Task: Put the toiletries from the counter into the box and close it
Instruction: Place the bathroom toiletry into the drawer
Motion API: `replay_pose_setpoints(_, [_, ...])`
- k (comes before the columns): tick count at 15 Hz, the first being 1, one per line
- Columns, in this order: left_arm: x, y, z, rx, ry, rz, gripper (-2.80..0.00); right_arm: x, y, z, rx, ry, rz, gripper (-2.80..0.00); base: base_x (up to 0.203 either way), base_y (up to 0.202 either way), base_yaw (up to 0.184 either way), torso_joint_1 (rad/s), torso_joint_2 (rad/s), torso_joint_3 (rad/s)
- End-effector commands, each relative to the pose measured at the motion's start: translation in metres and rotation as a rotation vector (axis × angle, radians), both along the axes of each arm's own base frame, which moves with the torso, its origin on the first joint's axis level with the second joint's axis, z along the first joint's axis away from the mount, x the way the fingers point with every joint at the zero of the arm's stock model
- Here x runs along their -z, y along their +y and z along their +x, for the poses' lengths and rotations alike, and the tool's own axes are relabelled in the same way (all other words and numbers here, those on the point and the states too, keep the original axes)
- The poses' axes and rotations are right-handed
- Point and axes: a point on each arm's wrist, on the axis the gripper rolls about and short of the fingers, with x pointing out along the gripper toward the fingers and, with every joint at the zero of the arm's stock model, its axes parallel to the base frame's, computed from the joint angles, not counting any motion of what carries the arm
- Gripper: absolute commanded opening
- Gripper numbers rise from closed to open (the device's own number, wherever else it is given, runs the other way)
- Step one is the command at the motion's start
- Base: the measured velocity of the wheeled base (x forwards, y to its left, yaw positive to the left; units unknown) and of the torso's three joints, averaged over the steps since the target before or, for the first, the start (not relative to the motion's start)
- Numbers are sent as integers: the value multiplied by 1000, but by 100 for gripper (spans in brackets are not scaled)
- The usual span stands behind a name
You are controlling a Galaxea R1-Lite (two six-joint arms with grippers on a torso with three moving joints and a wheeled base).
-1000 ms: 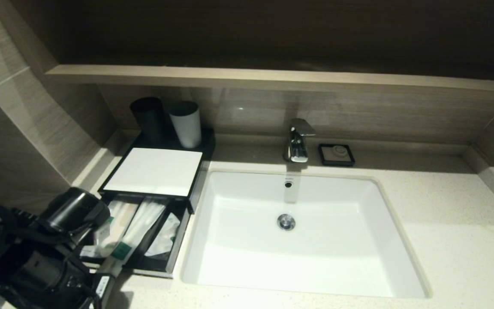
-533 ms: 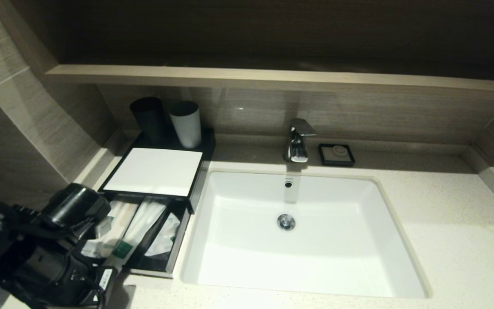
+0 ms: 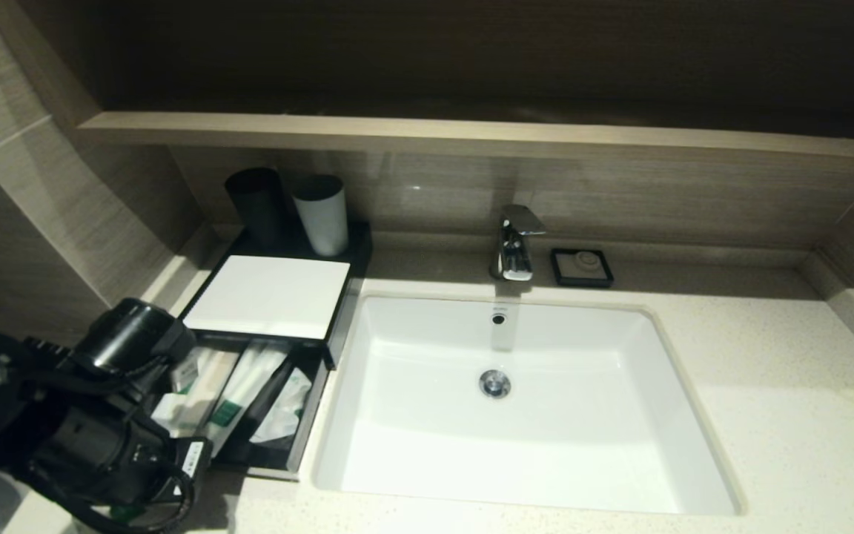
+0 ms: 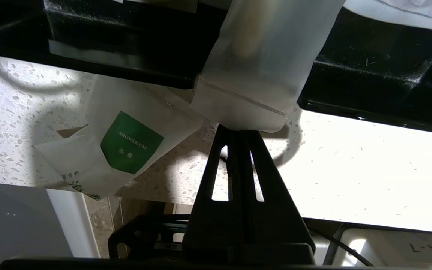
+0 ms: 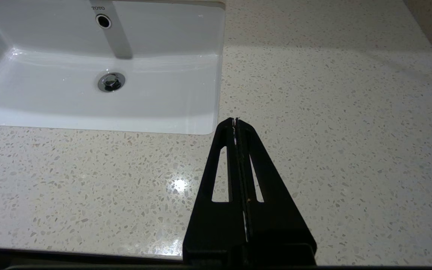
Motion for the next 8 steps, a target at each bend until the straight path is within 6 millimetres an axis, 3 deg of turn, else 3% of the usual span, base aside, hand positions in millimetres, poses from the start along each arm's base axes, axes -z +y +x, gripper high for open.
replay_pose_setpoints(1, [1, -1, 4, -2, -5, -2, -280, 0, 0, 0, 0, 1, 0, -280, 0, 0, 0, 0, 0, 0])
replay_pose_setpoints(8, [-1, -3, 12, -4, -60, -17, -280, 0, 0, 0, 0, 1, 0, -280, 0, 0, 0, 0, 0, 0])
